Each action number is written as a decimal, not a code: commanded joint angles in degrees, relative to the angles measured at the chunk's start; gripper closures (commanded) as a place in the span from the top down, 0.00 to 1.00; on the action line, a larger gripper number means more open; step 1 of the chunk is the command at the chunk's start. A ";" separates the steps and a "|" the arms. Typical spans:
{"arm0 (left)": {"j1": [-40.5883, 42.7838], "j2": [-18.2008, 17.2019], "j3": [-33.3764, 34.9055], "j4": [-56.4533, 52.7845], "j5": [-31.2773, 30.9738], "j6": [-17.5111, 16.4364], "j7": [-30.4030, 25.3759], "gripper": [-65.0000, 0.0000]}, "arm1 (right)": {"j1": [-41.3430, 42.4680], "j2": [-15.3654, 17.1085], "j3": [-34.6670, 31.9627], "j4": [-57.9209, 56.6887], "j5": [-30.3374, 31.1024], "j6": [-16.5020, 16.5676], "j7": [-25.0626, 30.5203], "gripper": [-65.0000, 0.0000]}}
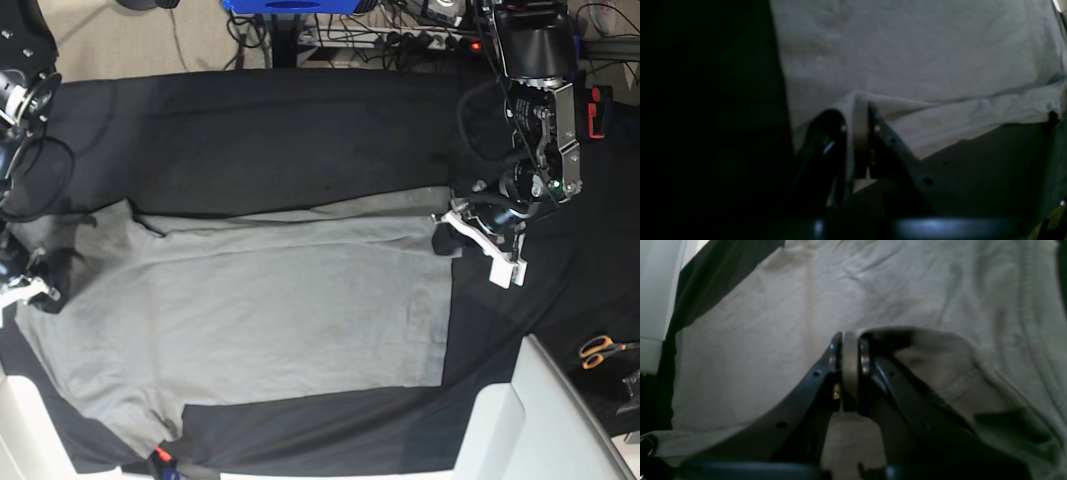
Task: Fold the T-shirt properly
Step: 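Lift and fold the shirt's side edge inward toward the shirt's middle, then release the folded edge and reposition both grippers on the shirt, then pull the shirt's folded edge toward the arms with both grippers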
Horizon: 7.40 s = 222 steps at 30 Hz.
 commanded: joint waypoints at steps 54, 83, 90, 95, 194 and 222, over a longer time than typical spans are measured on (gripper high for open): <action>18.05 1.36 -7.37 6.75 -10.59 -0.50 2.15 0.45 | -1.50 1.50 25.54 -15.94 1.45 -10.67 8.69 0.57; 13.22 9.89 -13.08 -5.12 -10.15 -0.41 -7.17 0.45 | -2.55 1.50 23.87 -16.20 1.45 -10.76 10.62 0.01; 10.41 9.80 -13.52 -5.47 -10.15 -0.15 -7.43 0.45 | -2.55 1.50 23.87 -16.20 1.45 -10.76 10.54 0.01; 10.05 10.06 -18.88 -5.38 -10.15 3.28 -7.43 0.45 | -2.55 1.67 23.87 -16.20 1.45 -10.76 10.54 0.01; 25.00 -2.51 -9.57 13.61 -10.24 5.21 5.32 0.00 | -29.46 -15.82 24.23 35.49 1.80 -14.45 -18.47 0.01; 27.46 -2.42 -12.64 13.08 -10.06 5.21 5.23 0.00 | -31.30 -15.91 24.14 35.58 1.80 -14.45 -18.39 0.03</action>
